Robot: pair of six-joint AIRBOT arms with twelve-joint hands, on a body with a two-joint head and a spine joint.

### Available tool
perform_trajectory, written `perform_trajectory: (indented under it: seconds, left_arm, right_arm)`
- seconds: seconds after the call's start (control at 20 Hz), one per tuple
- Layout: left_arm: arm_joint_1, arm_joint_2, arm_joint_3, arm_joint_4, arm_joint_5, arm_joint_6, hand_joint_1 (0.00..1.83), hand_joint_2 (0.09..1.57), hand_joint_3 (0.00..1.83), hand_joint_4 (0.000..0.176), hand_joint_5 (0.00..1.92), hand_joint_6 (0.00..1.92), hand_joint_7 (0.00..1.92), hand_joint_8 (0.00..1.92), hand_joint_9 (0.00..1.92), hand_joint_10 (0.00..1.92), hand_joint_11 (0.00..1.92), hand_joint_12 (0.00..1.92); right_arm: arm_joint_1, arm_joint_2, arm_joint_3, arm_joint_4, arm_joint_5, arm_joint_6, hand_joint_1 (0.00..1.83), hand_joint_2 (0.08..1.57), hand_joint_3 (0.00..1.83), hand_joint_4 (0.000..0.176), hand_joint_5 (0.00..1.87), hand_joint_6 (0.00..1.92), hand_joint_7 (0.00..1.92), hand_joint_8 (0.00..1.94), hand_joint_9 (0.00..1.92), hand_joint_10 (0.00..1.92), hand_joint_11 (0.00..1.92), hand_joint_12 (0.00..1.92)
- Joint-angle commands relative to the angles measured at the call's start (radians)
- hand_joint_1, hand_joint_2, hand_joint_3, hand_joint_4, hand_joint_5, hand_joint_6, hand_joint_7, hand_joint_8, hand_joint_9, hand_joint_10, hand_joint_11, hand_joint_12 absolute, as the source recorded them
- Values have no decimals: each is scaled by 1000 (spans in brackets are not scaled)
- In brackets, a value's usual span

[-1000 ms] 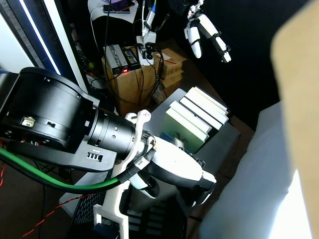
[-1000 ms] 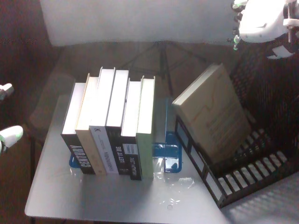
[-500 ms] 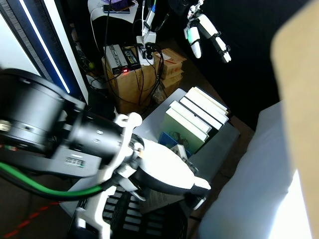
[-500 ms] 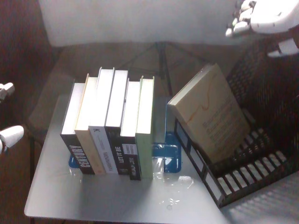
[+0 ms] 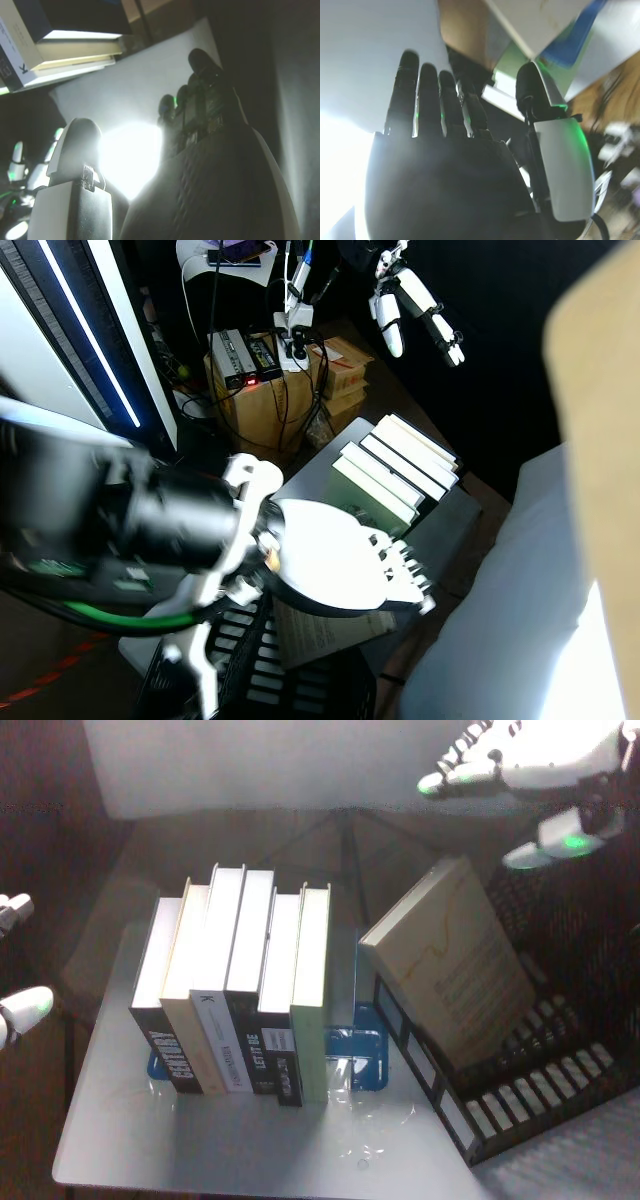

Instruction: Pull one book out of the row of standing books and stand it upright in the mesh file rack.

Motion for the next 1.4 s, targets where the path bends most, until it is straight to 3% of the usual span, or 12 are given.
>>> perform_trajectory:
  seconds: [0.0,0.05,0.2,0.45,0.65,0.75,0.95,1.0,1.1,1.2,1.3,1.35]
  left_arm:
    - [-2,0,5,-15,-117,-6,569,1334,1,0,101,0,6,0,6,0,0,673]
    - [-2,0,5,-15,-115,-3,563,1333,0,0,100,0,6,1,9,2,0,667]
    - [-2,-1,5,-17,-116,-3,524,1333,0,3,91,2,9,1,23,6,0,836]
    - [-3,-5,13,-15,-118,-7,501,1335,0,7,99,1,14,0,27,6,0,840]
    - [-4,-7,17,-13,-116,-7,502,1334,0,13,100,1,16,0,41,13,0,911]
    - [-5,-9,19,-11,-115,-8,515,1333,0,2,109,4,27,4,47,16,0,909]
    - [-7,-13,22,-8,-112,-12,517,1340,1,0,98,0,35,0,45,19,0,1075]
    - [-8,-14,22,-7,-112,-12,519,1341,2,0,100,2,36,1,43,18,0,1077]
    - [-9,-14,22,-6,-113,-12,521,1341,2,0,100,2,36,1,43,18,0,1078]
    - [-11,-14,22,-4,-113,-13,531,1337,0,0,107,5,40,2,49,21,0,1077]
    - [-17,-15,22,1,-115,-15,520,1329,0,8,111,2,42,0,43,19,0,1011]
    - [-21,-16,22,4,-117,-16,524,1327,0,7,112,2,41,0,41,18,0,1008]
  right_arm:
    - [-7,3,33,163,15,-74,699,1242,0,31,0,0,0,0,0,0,53,29]
    - [-16,-12,55,241,31,-116,724,1274,0,11,0,0,0,0,0,0,10,457]
    - [-20,-52,95,258,27,-118,776,1331,7,0,0,0,0,0,0,0,0,725]
    - [-56,-140,190,268,15,-118,759,1345,2,13,0,0,0,0,128,44,0,1354]
    - [-83,-200,242,247,-4,-117,738,1349,2,25,0,0,0,0,134,42,0,1467]
    - [-95,-226,266,237,-17,-116,802,1325,0,3,0,0,0,0,66,9,0,1276]
    - [-135,-259,297,237,-44,-114,1026,1339,2,0,0,0,0,0,0,0,0,757]
    - [-141,-265,303,237,-50,-113,1042,1330,0,2,0,0,0,0,147,60,0,1287]
    - [-165,-282,321,237,-61,-102,1035,1328,0,4,0,0,0,0,174,72,0,1419]
    - [-179,-292,334,237,-65,-95,1019,1314,0,1,0,0,0,0,178,68,0,1433]
    - [-184,-293,338,237,-73,-93,1143,1297,1,0,0,0,0,0,28,14,0,939]
    - [-185,-292,339,237,-79,-93,1110,1302,1,0,0,0,0,0,61,22,0,1055]
